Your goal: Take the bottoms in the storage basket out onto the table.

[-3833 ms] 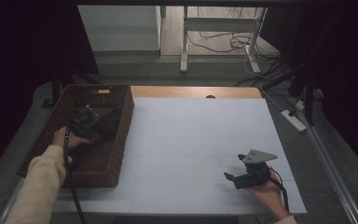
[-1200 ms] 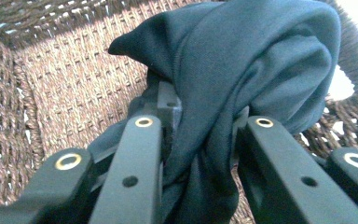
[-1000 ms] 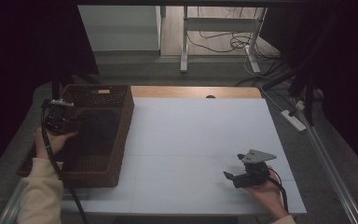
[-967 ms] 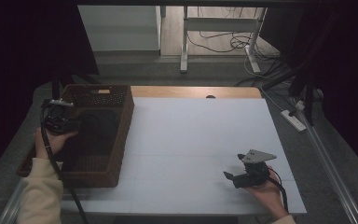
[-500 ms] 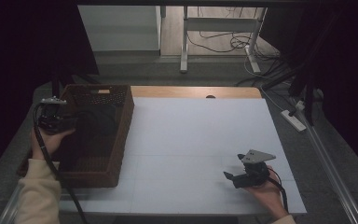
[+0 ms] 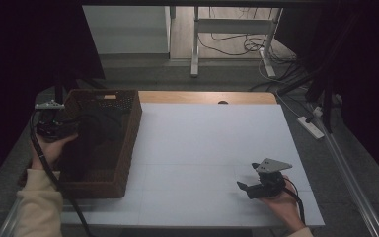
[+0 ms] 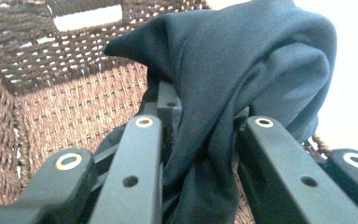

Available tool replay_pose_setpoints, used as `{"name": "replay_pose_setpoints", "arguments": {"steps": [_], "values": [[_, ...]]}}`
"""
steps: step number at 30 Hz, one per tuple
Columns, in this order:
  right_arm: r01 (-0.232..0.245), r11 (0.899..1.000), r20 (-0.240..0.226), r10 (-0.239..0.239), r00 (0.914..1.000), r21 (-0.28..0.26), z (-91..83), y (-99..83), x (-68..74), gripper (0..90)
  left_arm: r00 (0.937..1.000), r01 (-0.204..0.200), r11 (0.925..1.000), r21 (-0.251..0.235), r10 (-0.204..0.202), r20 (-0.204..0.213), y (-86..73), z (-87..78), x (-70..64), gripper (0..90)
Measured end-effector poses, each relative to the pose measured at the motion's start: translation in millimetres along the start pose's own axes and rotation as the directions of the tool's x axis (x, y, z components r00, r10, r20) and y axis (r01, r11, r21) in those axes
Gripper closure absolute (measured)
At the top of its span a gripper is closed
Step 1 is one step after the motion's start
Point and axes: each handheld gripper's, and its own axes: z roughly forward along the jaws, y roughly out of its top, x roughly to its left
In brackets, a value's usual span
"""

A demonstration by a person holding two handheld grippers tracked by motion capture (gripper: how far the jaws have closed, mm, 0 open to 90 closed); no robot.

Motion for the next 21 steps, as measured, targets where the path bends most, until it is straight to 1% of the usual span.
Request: {"name": "replay_pose_setpoints", "arguments": {"steps": [3,7,11,16,21], "values": [[0.001,1.0,0.001,-0.001,1.0,0.001,0.0,-0.1,-0.1,11.4,0.9999,-0.013,0.9999,-0.009,0.013,0.009,1.6,-3.0,-2.6,75.3],[0.002,1.0,0.002,-0.002,1.0,0.003,0.2,-0.2,-0.1,11.4,0.9994,-0.018,0.9992,-0.037,0.019,0.028,3.7,-7.3,-5.8,75.3],[0.001,1.0,0.003,-0.001,1.0,0.003,0.1,-0.2,-0.2,11.4,0.9992,-0.019,0.9979,-0.062,0.021,0.033,5.1,-11.9,-8.0,75.3],[0.003,1.0,0.005,-0.003,1.0,0.005,0.4,-0.2,0.1,11.4,0.9989,-0.013,0.9946,-0.103,0.018,0.042,6.3,-18.9,-9.9,75.3],[0.004,1.0,0.006,-0.004,1.0,0.006,0.3,-0.3,0.0,11.4,0.9987,-0.017,0.9909,-0.134,0.023,0.045,7.8,-24.2,-12.7,75.3]]}}
